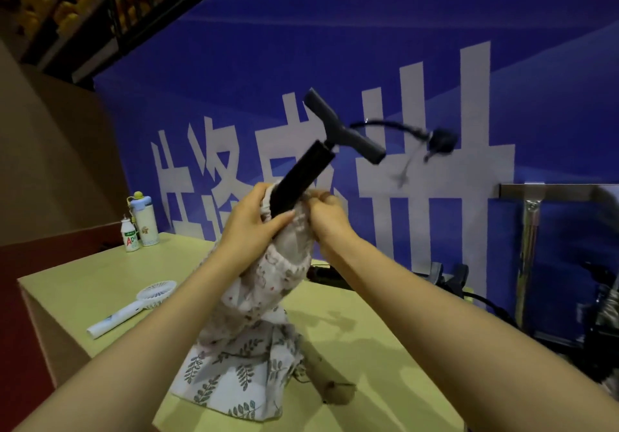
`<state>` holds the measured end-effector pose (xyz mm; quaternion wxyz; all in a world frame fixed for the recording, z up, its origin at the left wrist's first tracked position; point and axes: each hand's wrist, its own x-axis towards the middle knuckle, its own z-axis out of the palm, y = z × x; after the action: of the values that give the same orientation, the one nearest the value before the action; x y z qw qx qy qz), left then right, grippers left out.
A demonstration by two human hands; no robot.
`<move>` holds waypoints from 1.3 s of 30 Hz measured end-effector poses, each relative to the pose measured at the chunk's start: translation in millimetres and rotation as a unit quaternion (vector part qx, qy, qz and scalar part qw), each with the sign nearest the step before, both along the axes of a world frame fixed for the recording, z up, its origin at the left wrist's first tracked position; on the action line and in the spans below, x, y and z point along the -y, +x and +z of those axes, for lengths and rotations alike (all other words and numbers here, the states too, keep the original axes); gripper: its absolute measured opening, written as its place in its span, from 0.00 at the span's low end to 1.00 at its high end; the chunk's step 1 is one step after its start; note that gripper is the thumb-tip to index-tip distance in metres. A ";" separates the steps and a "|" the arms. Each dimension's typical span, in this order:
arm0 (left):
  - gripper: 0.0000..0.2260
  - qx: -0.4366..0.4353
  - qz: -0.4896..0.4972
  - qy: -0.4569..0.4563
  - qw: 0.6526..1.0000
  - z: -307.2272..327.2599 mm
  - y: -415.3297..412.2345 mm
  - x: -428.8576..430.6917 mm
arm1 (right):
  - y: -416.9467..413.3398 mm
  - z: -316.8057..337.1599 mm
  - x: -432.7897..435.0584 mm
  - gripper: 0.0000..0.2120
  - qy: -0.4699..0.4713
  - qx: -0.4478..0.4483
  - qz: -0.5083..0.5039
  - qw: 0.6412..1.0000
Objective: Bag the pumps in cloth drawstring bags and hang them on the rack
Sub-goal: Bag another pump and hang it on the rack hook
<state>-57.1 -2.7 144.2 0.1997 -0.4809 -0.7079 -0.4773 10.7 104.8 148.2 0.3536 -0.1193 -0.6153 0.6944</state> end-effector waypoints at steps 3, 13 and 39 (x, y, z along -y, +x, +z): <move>0.17 -0.005 -0.014 0.049 0.999 30.5 11.2 2.4 | 8.7 34.5 11.3 0.07 -0.035 -0.056 -0.001 0.998; 0.14 0.063 -0.073 0.165 0.982 82.5 105.0 -24.0 | 100.3 87.6 5.4 0.15 0.023 -0.130 -0.084 0.988; 0.31 0.467 -0.281 0.081 0.835 3.5 400.5 -193.8 | 452.9 -25.8 -121.4 0.08 0.433 0.142 -0.469 0.756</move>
<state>343.3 191.1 147.7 -0.2587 -0.3611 -0.5106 -0.7362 463.6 226.3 122.3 0.5576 -0.3242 -0.7604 0.0757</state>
